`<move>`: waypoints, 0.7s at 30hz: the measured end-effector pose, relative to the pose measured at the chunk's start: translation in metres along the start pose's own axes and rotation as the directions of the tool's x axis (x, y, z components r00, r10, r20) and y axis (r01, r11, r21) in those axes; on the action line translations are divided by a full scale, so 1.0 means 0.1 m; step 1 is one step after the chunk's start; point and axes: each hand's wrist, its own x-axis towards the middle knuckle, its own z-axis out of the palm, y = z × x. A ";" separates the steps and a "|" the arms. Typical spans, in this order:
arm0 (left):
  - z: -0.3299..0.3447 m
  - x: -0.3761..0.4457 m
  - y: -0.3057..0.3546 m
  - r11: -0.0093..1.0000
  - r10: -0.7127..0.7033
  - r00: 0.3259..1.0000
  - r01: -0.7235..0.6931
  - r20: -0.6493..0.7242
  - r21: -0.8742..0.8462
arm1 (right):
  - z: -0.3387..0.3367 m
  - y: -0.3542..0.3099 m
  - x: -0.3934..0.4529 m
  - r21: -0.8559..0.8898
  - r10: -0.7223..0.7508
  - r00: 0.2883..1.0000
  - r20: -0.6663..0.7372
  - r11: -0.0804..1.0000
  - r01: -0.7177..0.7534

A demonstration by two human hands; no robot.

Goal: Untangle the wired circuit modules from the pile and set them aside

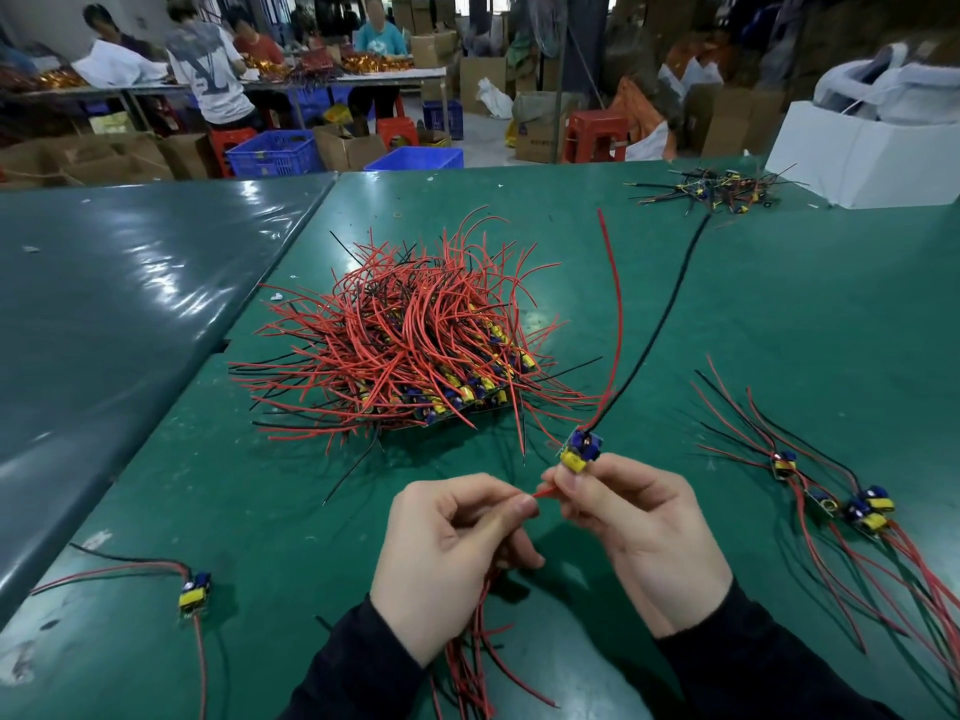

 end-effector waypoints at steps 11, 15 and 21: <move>-0.05 0.03 -0.02 0.997 -0.053 0.998 0.051 0.030 0.062 | 0.01 -0.06 0.01 0.130 0.060 0.998 0.012 0.990 -0.061; -0.02 0.04 -0.02 0.993 -0.080 0.995 0.085 -0.055 0.081 | 0.03 -0.03 -0.04 0.095 0.021 1.000 0.016 0.995 -0.023; 0.00 0.00 0.01 0.994 -0.003 0.996 -0.006 0.085 0.108 | -0.05 -0.18 0.09 0.278 0.125 0.979 -0.158 0.958 -0.077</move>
